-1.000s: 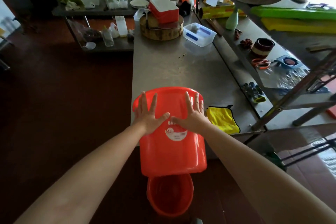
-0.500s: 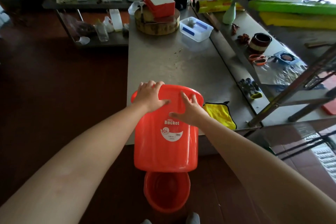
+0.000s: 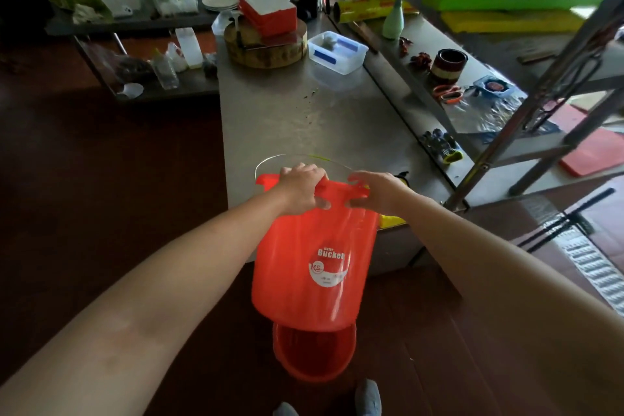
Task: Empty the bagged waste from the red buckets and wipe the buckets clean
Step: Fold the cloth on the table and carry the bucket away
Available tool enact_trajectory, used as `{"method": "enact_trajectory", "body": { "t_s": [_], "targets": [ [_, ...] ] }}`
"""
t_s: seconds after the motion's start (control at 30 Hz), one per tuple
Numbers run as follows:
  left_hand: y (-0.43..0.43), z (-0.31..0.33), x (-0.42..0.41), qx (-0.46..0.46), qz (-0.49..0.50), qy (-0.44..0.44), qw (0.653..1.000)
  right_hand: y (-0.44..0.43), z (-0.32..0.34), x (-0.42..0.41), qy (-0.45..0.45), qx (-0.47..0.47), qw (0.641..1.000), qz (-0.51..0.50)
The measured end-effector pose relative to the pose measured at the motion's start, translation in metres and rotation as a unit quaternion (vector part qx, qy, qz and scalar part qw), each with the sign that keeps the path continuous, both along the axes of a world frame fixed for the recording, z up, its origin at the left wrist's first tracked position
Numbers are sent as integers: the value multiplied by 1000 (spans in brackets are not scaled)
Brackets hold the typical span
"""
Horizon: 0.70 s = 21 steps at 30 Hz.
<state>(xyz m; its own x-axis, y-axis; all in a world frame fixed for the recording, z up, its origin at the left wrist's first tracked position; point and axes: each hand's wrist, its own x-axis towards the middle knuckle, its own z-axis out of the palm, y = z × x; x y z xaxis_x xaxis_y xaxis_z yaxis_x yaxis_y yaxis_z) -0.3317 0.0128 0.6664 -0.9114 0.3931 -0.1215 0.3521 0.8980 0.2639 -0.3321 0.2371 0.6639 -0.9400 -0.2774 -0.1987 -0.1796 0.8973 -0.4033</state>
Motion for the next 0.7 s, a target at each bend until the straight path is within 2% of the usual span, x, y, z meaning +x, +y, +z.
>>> {"method": "enact_trajectory", "body": {
  "t_s": [0.07,0.2,0.33,0.43,0.5,0.57,0.63,0.7],
  "targets": [
    [8,0,14,-12,-32,18,999,10,-2,15,-29,16,999,20],
    [25,-5,44,-21,-76,39,996,38,1,45,-147,20,988,33],
    [56,-11,72,-5,-96,72,993,81,3,74,-188,61,980,17],
    [88,-16,95,1,-97,81,992,120,1,98,-211,-8,977,-13],
    [109,-22,114,-7,-106,76,991,148,-1,113,-203,-82,975,-50],
    [134,-31,136,-11,-130,68,989,184,-6,129,-147,-122,974,-121],
    [161,-39,160,-7,-161,74,984,221,-18,145,-97,-111,971,-190],
    [186,-49,184,-7,-194,78,978,255,-33,162,-87,-84,966,-230]
  ]
}}
